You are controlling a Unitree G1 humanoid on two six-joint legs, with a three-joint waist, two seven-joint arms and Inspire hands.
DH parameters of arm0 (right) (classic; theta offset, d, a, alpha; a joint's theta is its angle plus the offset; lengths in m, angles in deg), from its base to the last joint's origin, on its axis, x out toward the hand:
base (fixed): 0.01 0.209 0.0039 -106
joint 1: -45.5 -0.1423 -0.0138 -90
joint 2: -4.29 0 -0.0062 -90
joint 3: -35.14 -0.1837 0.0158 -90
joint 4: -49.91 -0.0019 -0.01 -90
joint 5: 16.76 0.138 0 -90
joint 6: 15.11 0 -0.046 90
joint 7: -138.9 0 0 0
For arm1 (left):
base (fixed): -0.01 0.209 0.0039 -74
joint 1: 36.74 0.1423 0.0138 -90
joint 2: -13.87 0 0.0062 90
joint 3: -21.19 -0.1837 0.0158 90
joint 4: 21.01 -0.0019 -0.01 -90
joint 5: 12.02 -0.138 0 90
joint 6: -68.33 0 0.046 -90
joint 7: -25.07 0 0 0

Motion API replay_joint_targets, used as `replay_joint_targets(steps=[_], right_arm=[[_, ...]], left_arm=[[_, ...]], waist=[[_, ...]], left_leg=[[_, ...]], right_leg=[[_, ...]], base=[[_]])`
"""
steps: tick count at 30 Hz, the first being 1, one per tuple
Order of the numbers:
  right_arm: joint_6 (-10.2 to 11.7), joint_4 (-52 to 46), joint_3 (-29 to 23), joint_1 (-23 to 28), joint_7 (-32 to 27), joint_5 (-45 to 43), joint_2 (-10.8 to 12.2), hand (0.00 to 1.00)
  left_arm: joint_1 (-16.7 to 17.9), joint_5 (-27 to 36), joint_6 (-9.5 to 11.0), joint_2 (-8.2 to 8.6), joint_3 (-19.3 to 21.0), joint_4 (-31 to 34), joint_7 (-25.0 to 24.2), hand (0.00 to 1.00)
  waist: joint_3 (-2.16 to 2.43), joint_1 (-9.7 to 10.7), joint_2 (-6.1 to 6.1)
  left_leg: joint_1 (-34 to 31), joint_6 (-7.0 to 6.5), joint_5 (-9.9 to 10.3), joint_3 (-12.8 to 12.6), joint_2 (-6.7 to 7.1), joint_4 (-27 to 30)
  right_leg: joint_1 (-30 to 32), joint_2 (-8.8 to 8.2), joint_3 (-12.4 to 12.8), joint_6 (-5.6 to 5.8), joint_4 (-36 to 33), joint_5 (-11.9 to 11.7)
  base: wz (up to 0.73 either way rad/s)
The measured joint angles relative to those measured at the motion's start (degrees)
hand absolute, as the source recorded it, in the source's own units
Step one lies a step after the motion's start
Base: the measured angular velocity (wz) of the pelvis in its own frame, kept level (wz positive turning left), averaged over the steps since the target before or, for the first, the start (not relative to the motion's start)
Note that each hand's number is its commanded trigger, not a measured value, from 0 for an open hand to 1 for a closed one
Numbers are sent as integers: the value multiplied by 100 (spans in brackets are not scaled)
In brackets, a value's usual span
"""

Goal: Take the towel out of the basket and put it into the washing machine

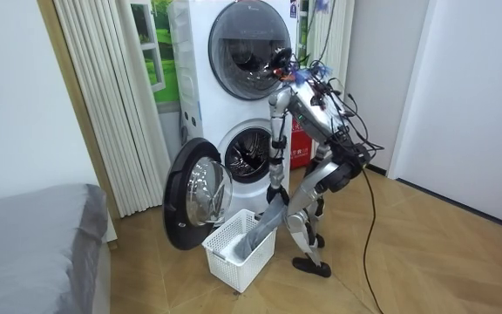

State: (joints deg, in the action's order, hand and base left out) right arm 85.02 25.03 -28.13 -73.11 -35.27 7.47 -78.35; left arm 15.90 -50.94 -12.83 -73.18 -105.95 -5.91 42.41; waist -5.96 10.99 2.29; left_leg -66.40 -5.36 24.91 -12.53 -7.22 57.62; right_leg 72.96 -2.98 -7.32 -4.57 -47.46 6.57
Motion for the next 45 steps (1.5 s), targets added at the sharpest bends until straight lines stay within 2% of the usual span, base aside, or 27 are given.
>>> replay_joint_targets(steps=[2, 4, 7, 11, 14, 18, 21, 25, 29, 33, 36, 40, 42, 43, 45], right_arm=[[-25, 22, 17, 151, -29, 3, -8, 0], [-18, 23, 16, 261, -31, 21, 0, 0], [0, 99, 14, 425, -119, -118, 3, 0], [83, 102, 10, 686, -205, -393, -12, 0], [113, 121, 11, 809, -189, -532, 0, 0], [169, 113, 9, 811, -167, -822, -9, 0], [255, 97, 0, 707, -142, -902, 3, 0], [268, 3, 1, 675, 35, -926, 21, 0], [269, -90, -1, 701, 144, -906, 3, 0], [271, -88, -5, 696, 283, -909, -3, 0], [281, -90, 7, 690, 438, -1003, 11, 0], [279, -100, -9, 722, 617, -1106, 5, 0], [279, -106, -46, 755, 697, -1106, -2, 0], [279, -107, -47, 786, 726, -1106, -19, 0], [280, -107, -48, 803, 742, -1128, -31, 0]], left_arm=[[94, 124, 35, 121, 235, -23, 243, 100], [170, 136, 96, 173, 349, -14, 422, 100], [277, 390, 334, 163, 594, 26, 690, 100], [536, 975, 505, 170, 915, 322, 1147, 100], [745, 1131, 620, 172, 975, 570, 1244, 100], [947, 1254, 665, 208, 1000, 1068, 1245, 100], [984, 1573, 709, 353, 997, 1317, 1217, 100], [1227, 2481, 790, 519, 975, 1639, 712, 100], [1460, 3630, 790, 538, 762, 1836, -155, 100], [1583, 4164, 786, 457, 701, 2105, -998, 100], [1583, 4849, 783, 363, 551, 2274, -1555, 100], [1590, 5786, 769, 356, 539, 2329, -2455, 100], [1644, 6080, 734, 352, 541, 2397, -2743, 100], [1734, 6355, 692, 337, 524, 2496, -2864, 100], [1897, 6840, 645, 291, 506, 2713, -2987, 100]], waist=[[0, -100, -1], [1, -171, -2], [7, -275, -18], [26, -429, -45], [49, -543, -73], [87, -734, -104], [107, -783, -101], [160, -827, -102], [199, -819, -83], [209, -837, -72], [211, -842, -75], [226, -847, -93], [256, -850, -95], [294, -844, -92], [303, -831, -87]], left_leg=[[228, 1, 0, 7, -13, -17], [427, 2, 0, 20, -17, -35], [848, 18, -16, 20, -39, -164], [1431, 26, -93, 8, -1, -476], [1800, 35, -166, 4, 26, -741], [2199, 60, -195, -8, 46, -977], [2509, 59, -293, -42, 182, -1266], [2884, 69, -346, -107, 205, -1553], [3019, 85, -357, -91, 208, -1647], [3021, 85, -358, -94, 210, -1648], [3021, 84, -358, -93, 213, -1643], [3092, 84, -358, -92, 211, -1646], [3114, 84, -358, -93, 209, -1652], [3129, 84, -358, -93, 212, -1657], [3184, 84, -358, -100, 206, -1666]], right_leg=[[-252, 4, -22, 0, 74, 0], [-464, -3, -50, -4, 106, 2], [-914, 23, -75, 1, 287, -36], [-1511, 44, -76, 32, 594, -88], [-1893, 44, -124, 42, 815, -138], [-2272, 41, -170, 40, 997, -143], [-2496, -62, -169, 53, 1080, -129], [-2838, -100, -270, 54, 1287, -136], [-2990, -113, -350, 53, 1378, -134], [-2991, -132, -395, 51, 1383, -135], [-2995, -134, -399, 50, 1384, -136], [-3071, -131, -399, 48, 1394, -138], [-3095, -126, -397, 48, 1403, -138], [-3103, -130, -396, 48, 1395, -138], [-3154, -119, -389, 48, 1403, -138]], base=[[0], [0], [0], [0], [5], [2], [8], [-3], [1], [0], [0], [0], [0], [0], [0]])
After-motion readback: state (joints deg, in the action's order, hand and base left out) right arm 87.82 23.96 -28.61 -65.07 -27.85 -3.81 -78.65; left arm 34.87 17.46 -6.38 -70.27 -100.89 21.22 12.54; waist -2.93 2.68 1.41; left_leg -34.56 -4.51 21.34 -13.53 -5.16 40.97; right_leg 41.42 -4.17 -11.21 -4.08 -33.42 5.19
